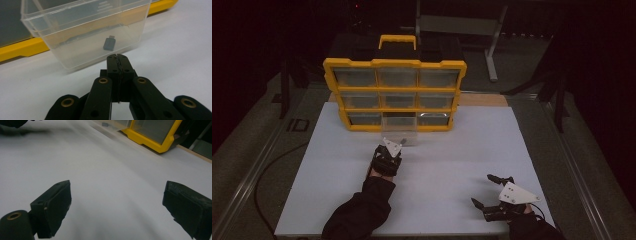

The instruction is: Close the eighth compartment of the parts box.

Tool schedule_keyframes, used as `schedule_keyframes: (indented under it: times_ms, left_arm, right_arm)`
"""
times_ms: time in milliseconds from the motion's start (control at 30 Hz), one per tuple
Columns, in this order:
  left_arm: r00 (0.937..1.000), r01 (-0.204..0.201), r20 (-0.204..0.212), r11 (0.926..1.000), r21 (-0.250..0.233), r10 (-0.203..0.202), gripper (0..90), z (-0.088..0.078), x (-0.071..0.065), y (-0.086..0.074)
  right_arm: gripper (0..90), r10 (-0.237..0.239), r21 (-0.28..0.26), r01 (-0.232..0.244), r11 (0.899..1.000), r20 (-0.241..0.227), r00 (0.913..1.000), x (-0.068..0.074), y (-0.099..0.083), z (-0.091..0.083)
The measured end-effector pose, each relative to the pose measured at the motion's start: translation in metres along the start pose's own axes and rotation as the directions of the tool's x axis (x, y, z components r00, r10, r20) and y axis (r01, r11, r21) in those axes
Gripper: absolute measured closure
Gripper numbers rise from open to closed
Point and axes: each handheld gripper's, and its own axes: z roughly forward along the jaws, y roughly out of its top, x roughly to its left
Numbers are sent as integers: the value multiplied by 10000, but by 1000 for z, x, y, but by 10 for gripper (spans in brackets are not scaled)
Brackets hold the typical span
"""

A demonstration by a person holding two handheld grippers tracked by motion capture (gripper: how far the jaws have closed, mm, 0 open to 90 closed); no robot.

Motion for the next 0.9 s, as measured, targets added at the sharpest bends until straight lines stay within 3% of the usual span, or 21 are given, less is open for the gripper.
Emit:
schedule_keyframes:
  times_ms: [333,433,900]
  left_arm:
    - [9994,-90,348,9999,-121,94,892,5,4,5]
    - [9993,-326,172,9994,-117,328,892,7,3,6]
    - [9984,-532,202,9986,71,531,892,15,6,9]
  right_arm:
    - [83,7,-18,-7,10000,14,10000,0,0,0]
    - [83,-5,-32,5,10000,17,10000,0,0,0]
    - [83,13,-26,-13,10000,30,10000,0,0,0]
